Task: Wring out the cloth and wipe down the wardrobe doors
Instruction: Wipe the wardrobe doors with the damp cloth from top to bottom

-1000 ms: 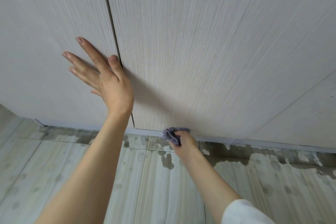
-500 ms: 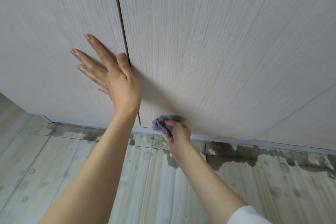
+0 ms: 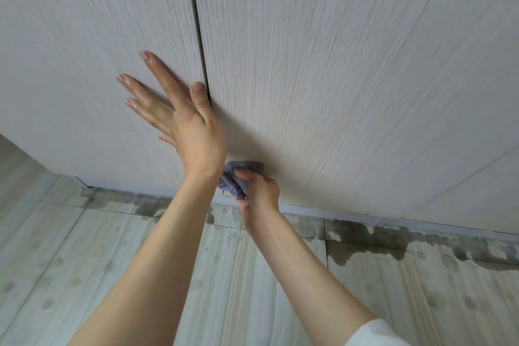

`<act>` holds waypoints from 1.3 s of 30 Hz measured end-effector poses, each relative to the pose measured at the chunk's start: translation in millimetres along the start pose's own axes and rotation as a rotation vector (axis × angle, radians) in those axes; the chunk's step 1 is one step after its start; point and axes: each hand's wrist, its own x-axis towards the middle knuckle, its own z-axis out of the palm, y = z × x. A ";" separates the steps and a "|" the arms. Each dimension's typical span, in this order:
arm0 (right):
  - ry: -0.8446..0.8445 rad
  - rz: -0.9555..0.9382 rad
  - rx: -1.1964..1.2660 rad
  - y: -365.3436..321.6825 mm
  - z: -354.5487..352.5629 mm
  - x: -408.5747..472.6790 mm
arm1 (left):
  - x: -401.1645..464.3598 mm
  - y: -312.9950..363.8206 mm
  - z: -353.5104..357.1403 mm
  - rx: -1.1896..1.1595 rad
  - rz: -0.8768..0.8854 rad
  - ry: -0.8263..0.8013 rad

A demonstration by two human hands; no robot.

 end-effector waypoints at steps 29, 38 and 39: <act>0.454 0.032 -0.012 -45.0 -164.2 41.7 | -1.7 -1.2 1.0 0.013 -0.007 0.012; 0.526 -0.062 0.030 -87.9 -232.8 46.3 | -1.2 -8.5 4.3 -0.002 -0.003 0.033; 0.520 -0.045 0.052 -87.2 -234.6 47.9 | -1.0 -9.5 4.3 -0.003 -0.003 0.031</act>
